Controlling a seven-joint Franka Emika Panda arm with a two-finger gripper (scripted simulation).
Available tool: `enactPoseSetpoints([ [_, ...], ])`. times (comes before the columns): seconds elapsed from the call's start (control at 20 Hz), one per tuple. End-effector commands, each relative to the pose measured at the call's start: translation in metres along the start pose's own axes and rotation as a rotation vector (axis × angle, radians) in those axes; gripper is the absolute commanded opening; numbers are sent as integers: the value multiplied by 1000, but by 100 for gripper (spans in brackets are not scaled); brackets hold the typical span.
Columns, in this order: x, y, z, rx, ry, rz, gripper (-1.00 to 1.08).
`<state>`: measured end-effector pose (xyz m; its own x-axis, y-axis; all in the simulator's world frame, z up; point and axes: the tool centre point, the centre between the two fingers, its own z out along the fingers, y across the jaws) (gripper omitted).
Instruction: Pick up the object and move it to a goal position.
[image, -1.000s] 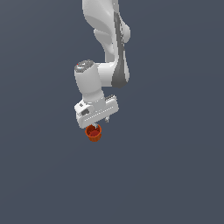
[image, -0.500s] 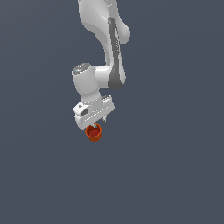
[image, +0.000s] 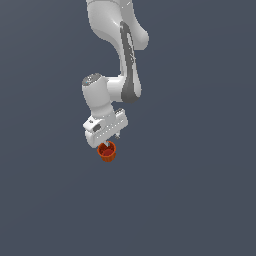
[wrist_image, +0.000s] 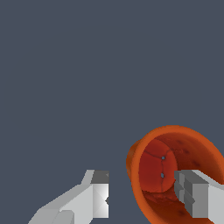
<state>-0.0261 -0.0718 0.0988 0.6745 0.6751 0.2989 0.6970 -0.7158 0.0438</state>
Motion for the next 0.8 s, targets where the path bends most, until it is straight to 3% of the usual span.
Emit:
enactPoseSetpoints([
  [0.0,-1,0,1,-1,3,-11,28],
  [0.75,-2,-1,26,-2,3,-15,28],
])
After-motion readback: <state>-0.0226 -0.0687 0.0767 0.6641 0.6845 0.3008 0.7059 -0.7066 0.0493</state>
